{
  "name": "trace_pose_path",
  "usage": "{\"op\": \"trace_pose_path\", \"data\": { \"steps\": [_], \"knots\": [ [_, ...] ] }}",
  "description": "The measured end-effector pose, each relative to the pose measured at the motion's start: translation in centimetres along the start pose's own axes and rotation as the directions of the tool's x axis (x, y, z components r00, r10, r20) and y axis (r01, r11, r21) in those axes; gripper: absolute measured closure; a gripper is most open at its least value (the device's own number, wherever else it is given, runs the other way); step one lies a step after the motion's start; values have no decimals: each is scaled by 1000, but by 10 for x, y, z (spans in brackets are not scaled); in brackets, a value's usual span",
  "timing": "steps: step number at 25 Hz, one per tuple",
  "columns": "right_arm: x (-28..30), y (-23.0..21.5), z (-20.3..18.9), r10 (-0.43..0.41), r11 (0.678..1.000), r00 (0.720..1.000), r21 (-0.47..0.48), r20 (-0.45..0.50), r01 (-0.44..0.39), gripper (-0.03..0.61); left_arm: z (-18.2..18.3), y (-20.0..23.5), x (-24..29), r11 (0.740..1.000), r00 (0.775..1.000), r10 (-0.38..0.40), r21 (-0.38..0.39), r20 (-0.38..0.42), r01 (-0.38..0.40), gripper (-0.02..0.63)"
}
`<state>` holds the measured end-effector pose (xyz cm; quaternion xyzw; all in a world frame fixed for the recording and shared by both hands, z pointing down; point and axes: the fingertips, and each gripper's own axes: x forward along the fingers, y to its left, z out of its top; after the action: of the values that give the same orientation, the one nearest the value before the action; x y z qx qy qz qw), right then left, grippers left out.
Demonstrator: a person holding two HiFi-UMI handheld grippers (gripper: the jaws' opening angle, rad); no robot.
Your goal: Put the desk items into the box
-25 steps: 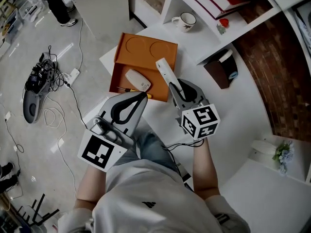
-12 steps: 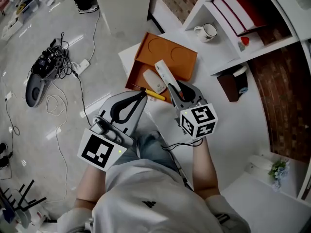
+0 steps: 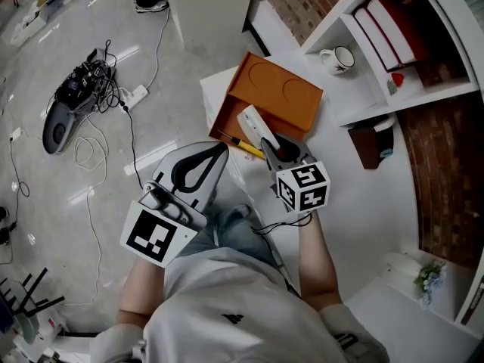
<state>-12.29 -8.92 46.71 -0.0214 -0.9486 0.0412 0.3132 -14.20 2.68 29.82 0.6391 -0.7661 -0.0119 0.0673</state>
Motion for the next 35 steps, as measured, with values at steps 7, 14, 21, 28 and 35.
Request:
{"op": "trace_pose_path", "data": {
  "steps": [7,14,21,28,35],
  "knots": [
    [14,4,-17,6,1000,998,4,-69,-6,471,-3,10,-6,1000,1000,17,-11,-2,-17,601],
    [17,6,-22,5,1000,996,9,-89,-4,471,-4,14,-9,1000,1000,22,-14,-1,-22,601],
    [17,2,-24,-46,999,994,-2,-102,46,466,-4,11,-12,1000,1000,18,-11,1,-18,601],
    [8,-11,-21,-99,993,992,62,-75,104,456,-3,9,-13,1000,1000,7,-11,4,-7,601],
    [-6,-8,-7,-112,990,994,91,-6,112,533,0,4,-12,1000,1000,-29,-7,11,29,601]
  ]
}}
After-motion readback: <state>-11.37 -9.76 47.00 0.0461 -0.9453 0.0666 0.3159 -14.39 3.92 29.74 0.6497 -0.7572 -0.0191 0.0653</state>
